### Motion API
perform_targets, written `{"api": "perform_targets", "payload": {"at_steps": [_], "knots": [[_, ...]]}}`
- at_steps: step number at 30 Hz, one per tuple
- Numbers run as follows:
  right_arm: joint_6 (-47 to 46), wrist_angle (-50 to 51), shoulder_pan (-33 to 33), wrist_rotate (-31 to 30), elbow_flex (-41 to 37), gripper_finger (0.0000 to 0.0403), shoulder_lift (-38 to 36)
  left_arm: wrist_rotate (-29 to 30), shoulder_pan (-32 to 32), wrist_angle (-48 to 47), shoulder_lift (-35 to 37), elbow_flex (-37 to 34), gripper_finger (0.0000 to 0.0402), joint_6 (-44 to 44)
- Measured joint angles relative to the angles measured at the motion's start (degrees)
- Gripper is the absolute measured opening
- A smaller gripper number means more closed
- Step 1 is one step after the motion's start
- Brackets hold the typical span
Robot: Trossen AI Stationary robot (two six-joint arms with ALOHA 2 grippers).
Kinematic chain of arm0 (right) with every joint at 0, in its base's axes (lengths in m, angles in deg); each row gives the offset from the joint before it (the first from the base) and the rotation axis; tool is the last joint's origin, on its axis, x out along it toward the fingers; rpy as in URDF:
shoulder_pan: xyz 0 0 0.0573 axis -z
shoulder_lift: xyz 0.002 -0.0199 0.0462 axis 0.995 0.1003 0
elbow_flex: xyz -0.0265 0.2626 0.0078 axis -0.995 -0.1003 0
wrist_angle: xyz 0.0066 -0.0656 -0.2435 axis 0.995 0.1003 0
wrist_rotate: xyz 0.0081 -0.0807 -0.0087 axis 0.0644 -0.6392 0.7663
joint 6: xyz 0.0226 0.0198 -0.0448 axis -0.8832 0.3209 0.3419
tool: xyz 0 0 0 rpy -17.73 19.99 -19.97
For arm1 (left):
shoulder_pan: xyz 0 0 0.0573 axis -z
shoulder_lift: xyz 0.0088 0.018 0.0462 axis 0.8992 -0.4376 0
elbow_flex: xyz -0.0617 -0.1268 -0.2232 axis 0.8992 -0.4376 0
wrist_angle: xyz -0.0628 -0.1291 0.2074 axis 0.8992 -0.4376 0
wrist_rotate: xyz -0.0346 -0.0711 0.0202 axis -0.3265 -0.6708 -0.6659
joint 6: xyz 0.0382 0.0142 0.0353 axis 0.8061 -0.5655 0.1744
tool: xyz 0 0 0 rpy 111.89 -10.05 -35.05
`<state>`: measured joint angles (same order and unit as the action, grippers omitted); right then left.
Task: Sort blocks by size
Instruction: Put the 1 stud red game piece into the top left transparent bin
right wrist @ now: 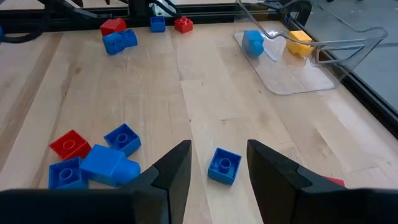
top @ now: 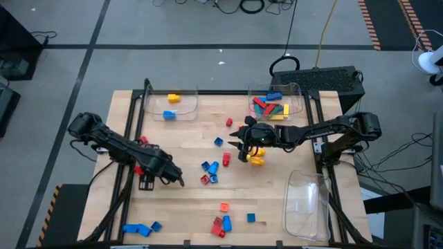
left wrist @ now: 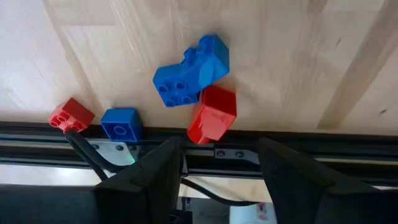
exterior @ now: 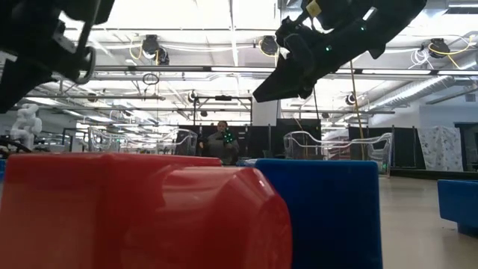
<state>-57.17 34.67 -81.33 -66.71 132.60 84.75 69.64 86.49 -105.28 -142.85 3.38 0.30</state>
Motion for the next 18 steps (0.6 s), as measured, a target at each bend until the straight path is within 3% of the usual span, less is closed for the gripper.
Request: {"api": "perform_targets", "payload": {"at_steps": [3,11,18], "knots": [[0.0,0.1,0.0,0.0,0.0,0.0141,0.0,0.1,0.7,0.8,-0.2,-2.1,0.0240,0.2],[-0.8,0.9,0.0,0.0,0.0,0.0141,0.0,-1.2,1.3,7.1,-0.2,-7.9,0.0348,-0.1],[-0.8,1.0,0.0,0.0,0.0,0.0141,0.0,-2.9,1.3,10.7,-0.2,-12.6,0.0365,-2.3]]}}
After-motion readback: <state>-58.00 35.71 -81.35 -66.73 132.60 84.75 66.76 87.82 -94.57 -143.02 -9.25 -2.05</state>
